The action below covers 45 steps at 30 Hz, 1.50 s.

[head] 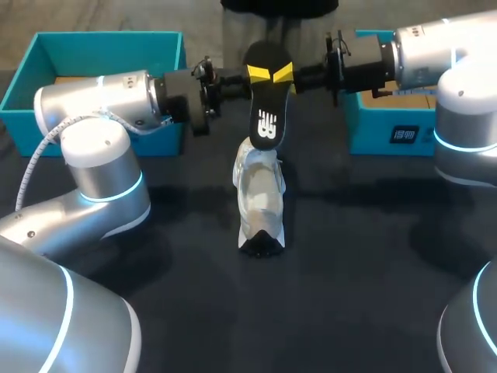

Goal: Take the shoe out of the shoebox, open the shoe tongue, remove and reinsert the insole, then place the shoe into the shoebox

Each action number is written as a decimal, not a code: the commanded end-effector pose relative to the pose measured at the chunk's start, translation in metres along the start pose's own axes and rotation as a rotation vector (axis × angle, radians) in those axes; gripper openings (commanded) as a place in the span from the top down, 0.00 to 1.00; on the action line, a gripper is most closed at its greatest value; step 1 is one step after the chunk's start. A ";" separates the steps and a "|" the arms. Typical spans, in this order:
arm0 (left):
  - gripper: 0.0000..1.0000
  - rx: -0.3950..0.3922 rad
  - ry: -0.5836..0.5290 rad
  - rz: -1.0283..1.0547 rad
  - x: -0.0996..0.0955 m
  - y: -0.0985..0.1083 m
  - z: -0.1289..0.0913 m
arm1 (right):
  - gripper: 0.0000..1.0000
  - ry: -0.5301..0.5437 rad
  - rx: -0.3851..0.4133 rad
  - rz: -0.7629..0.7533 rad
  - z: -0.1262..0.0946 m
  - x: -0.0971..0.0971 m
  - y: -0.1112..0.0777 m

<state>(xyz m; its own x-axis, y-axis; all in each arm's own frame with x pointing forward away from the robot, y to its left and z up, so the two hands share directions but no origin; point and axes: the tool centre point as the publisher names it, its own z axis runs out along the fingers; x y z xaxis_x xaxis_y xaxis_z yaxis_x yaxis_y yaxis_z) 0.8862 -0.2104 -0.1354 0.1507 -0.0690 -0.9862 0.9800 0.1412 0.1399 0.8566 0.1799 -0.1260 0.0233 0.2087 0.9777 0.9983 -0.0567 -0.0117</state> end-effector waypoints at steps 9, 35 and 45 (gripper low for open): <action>1.00 0.000 -0.002 -0.016 0.003 0.001 0.002 | 0.00 0.000 -0.041 0.009 -0.005 -0.002 0.005; 1.00 0.004 -0.004 -0.047 0.006 -0.004 0.001 | 0.00 -0.156 -0.159 0.063 -0.064 -0.027 -0.001; 1.00 0.000 0.004 -0.083 0.007 -0.004 -0.003 | 0.00 -0.156 -0.159 0.063 -0.064 -0.027 -0.001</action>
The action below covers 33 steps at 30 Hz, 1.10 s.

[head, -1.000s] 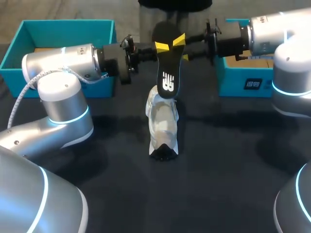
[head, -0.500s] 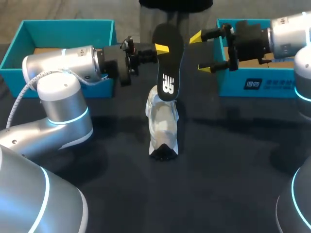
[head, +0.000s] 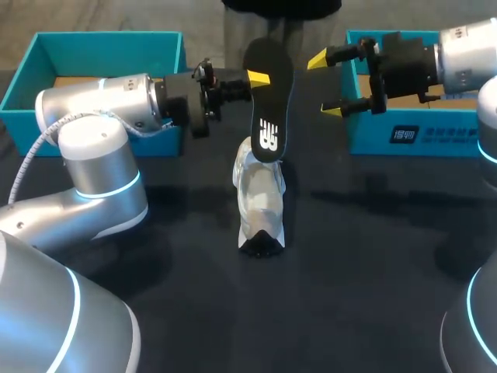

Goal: Take the shoe out of the shoebox, open the shoe tongue, remove and reinsert the insole, then place the shoe into the shoebox

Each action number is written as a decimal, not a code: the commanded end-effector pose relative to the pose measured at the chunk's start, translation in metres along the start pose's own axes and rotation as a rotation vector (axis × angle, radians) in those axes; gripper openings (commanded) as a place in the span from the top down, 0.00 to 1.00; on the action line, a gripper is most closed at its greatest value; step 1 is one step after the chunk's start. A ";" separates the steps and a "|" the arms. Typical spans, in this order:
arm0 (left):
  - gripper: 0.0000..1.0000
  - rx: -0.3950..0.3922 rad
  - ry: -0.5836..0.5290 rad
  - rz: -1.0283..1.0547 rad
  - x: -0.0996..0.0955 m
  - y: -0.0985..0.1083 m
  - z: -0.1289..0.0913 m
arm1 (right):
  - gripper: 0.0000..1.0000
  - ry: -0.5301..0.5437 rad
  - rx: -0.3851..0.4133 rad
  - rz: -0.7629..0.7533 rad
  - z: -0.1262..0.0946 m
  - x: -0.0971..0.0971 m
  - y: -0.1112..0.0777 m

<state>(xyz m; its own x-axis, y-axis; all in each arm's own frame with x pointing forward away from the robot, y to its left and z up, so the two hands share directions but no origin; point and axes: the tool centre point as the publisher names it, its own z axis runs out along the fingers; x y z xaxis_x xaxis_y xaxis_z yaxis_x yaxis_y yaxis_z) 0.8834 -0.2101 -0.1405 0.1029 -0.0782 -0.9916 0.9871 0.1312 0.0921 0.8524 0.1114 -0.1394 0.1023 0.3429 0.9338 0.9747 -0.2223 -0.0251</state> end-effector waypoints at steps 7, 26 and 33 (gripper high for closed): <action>1.00 0.013 0.016 -0.163 0.008 -0.005 -0.017 | 0.00 -0.013 -0.053 0.053 -0.002 -0.009 -0.003; 1.00 0.138 0.055 -0.680 0.006 -0.058 -0.038 | 0.00 -0.107 -0.131 0.148 -0.013 -0.044 -0.060; 1.00 0.154 0.026 -0.834 0.003 -0.085 -0.043 | 0.00 -0.117 -0.135 0.171 -0.009 -0.061 -0.081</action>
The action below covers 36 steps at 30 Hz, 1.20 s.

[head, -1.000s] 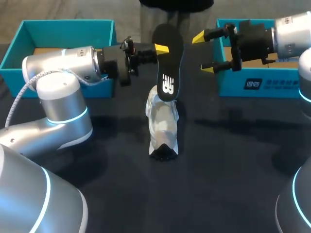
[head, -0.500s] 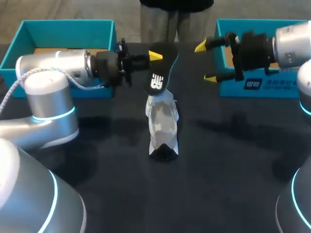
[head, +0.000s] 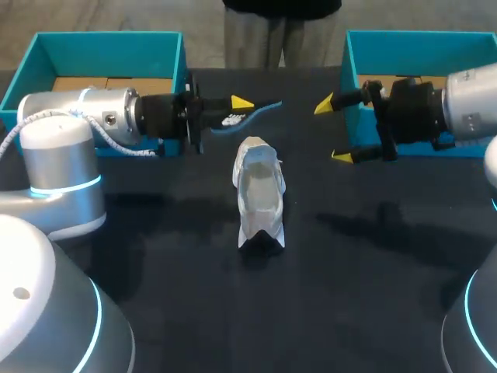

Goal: Take the shoe out of the shoebox, open the shoe tongue, remove and reinsert the insole, then place the shoe into the shoebox

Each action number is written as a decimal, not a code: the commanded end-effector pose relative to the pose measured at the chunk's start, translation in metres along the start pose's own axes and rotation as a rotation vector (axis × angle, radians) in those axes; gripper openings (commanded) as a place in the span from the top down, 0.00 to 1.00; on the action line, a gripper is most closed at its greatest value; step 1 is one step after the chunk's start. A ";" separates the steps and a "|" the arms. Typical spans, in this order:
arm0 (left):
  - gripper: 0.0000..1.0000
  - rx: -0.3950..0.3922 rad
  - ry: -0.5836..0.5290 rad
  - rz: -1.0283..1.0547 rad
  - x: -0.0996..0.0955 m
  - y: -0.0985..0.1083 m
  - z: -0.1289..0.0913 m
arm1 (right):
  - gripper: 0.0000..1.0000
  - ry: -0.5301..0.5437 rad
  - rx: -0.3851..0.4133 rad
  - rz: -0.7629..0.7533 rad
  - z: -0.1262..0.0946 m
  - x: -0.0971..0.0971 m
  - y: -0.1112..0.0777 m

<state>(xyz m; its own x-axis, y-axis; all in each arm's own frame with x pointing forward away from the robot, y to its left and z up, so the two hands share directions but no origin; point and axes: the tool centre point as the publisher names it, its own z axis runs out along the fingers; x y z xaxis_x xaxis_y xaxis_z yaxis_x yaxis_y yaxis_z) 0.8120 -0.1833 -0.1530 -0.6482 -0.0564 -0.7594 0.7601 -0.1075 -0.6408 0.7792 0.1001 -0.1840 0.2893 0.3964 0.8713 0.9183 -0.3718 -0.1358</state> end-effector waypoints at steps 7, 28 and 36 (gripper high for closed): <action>1.00 0.025 -0.005 -0.113 0.029 -0.025 0.003 | 0.00 0.003 -0.028 0.044 0.005 -0.033 -0.029; 1.00 0.089 0.045 -0.354 0.061 -0.021 0.006 | 0.00 -0.021 -0.016 0.092 0.033 -0.070 -0.052; 1.00 0.092 0.038 -0.422 0.071 -0.012 0.008 | 0.00 -0.044 -0.023 0.081 0.051 -0.071 -0.050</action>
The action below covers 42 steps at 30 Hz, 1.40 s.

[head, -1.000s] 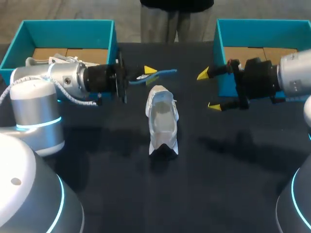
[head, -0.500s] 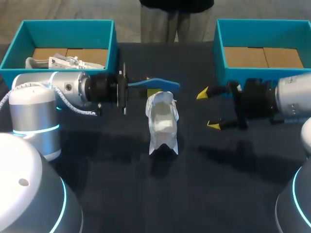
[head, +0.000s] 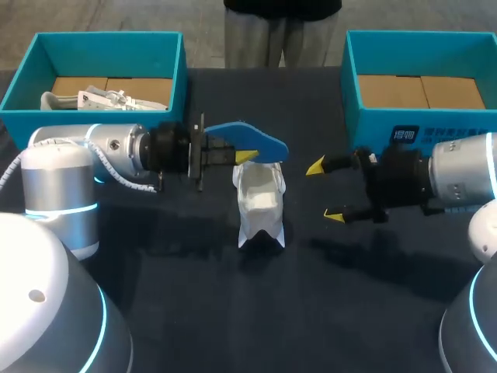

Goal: Take the shoe out of the shoebox, open the shoe tongue, remove and reinsert the insole, then place the shoe into the shoebox

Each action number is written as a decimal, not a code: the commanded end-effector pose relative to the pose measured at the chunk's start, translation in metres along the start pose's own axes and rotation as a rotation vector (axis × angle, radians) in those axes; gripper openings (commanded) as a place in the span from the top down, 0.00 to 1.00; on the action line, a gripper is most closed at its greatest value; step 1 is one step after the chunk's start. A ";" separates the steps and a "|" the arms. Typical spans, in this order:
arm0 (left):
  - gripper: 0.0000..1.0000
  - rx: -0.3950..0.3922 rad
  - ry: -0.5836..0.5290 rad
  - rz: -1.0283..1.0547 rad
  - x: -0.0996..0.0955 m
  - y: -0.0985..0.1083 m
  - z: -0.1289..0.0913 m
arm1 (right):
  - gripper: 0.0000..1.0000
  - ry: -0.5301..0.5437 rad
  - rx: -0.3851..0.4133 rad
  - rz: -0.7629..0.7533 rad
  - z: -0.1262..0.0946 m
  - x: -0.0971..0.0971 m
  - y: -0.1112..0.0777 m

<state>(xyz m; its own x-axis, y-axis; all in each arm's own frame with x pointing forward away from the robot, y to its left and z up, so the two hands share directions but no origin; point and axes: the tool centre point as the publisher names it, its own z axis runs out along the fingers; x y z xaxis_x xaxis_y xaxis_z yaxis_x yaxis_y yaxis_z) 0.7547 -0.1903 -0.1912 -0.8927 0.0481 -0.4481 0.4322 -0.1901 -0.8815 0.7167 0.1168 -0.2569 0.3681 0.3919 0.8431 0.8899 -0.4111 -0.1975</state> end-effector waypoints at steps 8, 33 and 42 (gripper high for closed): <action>1.00 0.014 -0.007 -0.060 0.008 0.020 0.006 | 0.00 0.015 -0.016 0.008 0.037 0.007 0.008; 1.00 0.004 -0.029 -0.045 0.028 0.025 -0.006 | 0.00 -0.031 -0.028 0.043 0.047 -0.010 0.020; 1.00 -0.022 0.005 -0.048 0.030 0.026 -0.016 | 0.00 -0.033 -0.049 0.062 0.043 -0.014 0.023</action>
<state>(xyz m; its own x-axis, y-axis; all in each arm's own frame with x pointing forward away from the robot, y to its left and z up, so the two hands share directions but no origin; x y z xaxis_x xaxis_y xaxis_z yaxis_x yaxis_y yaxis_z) 0.7411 -0.1827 -0.2304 -0.9116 0.0521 -0.4079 0.3944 -0.1700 -0.9031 0.7462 0.1376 -0.2957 0.4273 0.3868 0.8172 0.8565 -0.4626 -0.2289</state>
